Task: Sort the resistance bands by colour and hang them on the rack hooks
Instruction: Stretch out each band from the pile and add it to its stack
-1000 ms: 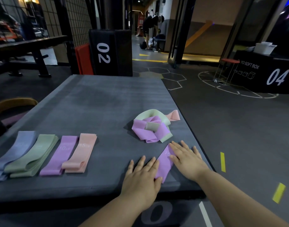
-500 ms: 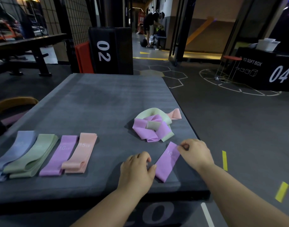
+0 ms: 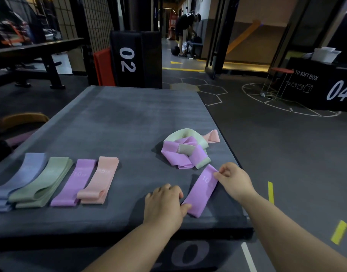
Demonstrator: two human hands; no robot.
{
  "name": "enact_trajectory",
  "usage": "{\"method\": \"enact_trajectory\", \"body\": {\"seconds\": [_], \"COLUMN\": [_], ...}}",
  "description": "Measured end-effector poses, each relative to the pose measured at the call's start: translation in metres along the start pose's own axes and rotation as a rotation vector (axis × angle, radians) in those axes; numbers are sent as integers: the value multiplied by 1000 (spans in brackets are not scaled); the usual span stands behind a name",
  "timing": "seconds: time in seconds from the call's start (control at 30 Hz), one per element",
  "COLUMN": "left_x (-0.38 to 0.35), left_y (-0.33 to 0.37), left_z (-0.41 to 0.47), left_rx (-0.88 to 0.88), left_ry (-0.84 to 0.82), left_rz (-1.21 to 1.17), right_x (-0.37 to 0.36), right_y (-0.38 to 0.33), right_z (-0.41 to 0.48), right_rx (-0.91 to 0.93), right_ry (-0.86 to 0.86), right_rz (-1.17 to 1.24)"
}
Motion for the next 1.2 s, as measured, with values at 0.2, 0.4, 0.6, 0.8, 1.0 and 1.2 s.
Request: {"method": "enact_trajectory", "body": {"seconds": [0.2,0.4,0.6,0.8,1.0,1.2], "left_x": [0,-4,-13,-11,-7,9], "left_y": [-1,-1,2,-2,-20,-51], "left_z": [2,4,5,4,1,-9], "left_rx": [-10,-21,-71,-51,77,172], "left_ry": [-24,-38,-70,-90,-257,-319], "left_rz": [-18,-16,13,-50,-371,-603], "right_x": [-1,-2,-1,-1,-11,-34], "right_y": [2,-2,-14,-20,-30,-56], "right_z": [-1,-2,-3,-5,-7,-8], "right_rx": [-29,-29,12,7,-19,-75], "right_ry": [16,74,111,101,45,-37], "right_rz": [122,209,354,384,543,611]}}
Point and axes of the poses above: each hand's wrist, its own z-axis towards the middle knuckle, its own x-axis out of the back of the hand, y = z × x, the point moved 9 cm from there along z, towards the middle knuckle, and after that the axes turned 8 degrees about x, right-handed, at the moved point
